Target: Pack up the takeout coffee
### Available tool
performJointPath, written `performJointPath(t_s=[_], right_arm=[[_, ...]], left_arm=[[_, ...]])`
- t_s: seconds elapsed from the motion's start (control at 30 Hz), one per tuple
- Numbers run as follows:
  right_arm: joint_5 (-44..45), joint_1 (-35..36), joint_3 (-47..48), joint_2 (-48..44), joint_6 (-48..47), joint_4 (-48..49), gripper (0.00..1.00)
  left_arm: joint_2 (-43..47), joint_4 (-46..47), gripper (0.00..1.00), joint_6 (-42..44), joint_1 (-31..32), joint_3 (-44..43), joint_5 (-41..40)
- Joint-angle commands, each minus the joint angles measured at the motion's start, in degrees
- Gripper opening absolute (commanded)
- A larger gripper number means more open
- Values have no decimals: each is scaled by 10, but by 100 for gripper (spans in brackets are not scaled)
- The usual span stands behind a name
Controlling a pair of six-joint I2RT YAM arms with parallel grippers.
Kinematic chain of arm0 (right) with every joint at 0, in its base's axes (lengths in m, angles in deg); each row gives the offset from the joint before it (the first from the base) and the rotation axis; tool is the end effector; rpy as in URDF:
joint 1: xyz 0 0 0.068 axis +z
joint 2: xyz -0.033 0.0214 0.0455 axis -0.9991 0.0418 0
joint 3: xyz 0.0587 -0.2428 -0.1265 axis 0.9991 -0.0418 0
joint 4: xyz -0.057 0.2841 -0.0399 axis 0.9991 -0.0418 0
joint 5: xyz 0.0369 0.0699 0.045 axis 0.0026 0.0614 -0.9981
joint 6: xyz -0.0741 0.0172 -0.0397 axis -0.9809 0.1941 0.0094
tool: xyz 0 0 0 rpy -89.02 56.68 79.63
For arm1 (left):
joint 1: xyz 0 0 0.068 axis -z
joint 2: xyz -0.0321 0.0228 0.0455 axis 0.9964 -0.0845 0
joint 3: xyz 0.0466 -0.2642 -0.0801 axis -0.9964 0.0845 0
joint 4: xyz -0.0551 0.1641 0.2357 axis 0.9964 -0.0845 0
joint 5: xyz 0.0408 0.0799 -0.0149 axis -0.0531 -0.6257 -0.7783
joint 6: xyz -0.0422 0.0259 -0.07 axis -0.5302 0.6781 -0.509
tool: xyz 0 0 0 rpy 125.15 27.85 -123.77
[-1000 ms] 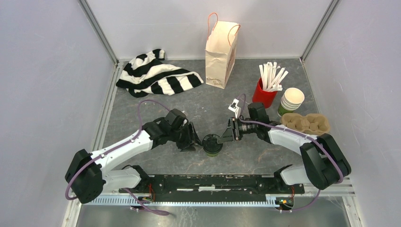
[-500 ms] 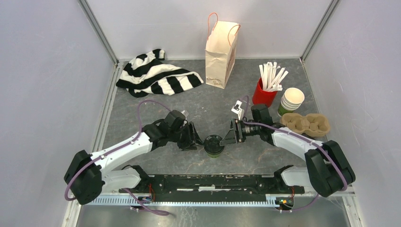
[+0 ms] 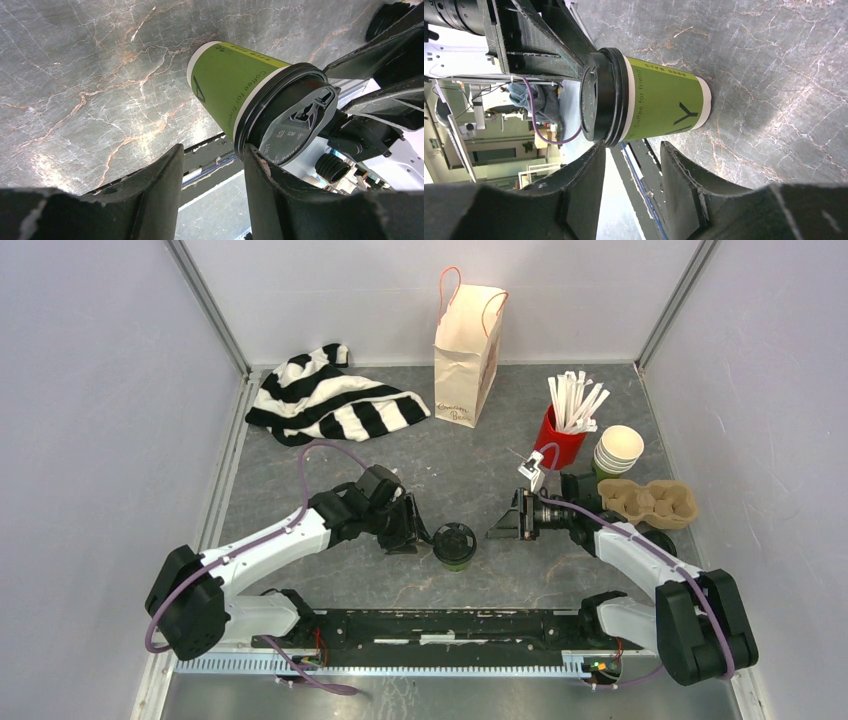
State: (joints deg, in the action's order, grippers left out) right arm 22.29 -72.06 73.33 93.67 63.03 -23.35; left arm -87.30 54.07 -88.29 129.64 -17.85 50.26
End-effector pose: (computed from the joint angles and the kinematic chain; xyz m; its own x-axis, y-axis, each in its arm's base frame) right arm 0.2193 0.1282 0.1531 -0.9409 0.0319 -0.3371 -0.3031 0.3643 0.8806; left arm 0.1939 -0.2168 0.1833 -0.9721 -0.1765 -0.1542 -0.0503 0.7997 -0.5983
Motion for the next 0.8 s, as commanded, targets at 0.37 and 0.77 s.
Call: performJointPath(t_s=[0.37, 0.77], right_arm=[[-9, 39, 1, 41, 31, 82, 49], [42, 41, -3, 92, -30, 25, 41]], left_arm=[[-26, -47, 54, 41, 2, -11, -34], [-52, -39, 53, 42, 12, -4, -32]])
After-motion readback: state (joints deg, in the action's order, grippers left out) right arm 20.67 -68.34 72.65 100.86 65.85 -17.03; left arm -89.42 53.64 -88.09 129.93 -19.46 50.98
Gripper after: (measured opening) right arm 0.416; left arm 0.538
